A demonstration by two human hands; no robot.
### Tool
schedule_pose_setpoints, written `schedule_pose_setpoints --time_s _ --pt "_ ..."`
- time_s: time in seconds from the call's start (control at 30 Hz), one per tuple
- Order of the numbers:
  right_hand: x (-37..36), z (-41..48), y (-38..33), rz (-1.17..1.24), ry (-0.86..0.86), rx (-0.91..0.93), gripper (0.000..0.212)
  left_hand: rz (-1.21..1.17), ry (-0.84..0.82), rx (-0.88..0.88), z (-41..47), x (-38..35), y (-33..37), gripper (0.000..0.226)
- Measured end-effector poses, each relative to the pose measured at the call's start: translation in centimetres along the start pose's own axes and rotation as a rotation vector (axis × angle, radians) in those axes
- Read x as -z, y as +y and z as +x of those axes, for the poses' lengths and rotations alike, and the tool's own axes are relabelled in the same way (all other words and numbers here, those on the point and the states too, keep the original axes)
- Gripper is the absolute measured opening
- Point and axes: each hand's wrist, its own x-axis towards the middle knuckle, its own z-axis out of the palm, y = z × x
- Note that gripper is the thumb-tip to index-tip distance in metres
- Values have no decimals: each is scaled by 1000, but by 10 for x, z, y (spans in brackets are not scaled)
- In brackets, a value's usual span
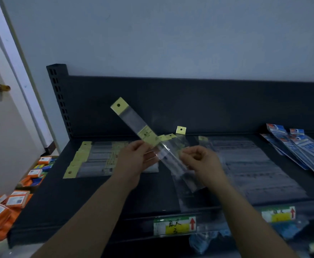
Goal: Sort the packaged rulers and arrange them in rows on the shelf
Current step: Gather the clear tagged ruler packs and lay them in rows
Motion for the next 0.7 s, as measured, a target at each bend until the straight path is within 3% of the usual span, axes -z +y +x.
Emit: schedule_pose_setpoints --time_s 0.1,0.2,0.27,0.47,0.53,0.6,0.7 --pt "8 2 7 -338 50 110 10 -11 60 44 4 7 -2 15" --pt "4 3 10 -847 -18 95 45 -2 124 100 4 6 -6 17" --pt "2 3 7 -955 -26 47 50 -10 130 118 1 4 -6 19" --pt "5 13 8 -760 -36 -43 20 4 130 139 -2 4 -12 21" --pt "9 14 5 -645 9 -28 19 10 131 141 -3 3 -11 21" --pt "14 11 -1 -429 45 -47 23 45 111 117 -3 -1 -11 24" --pt "13 0 -9 93 -10 -192 23 142 77 47 -3 -10 -14 24"
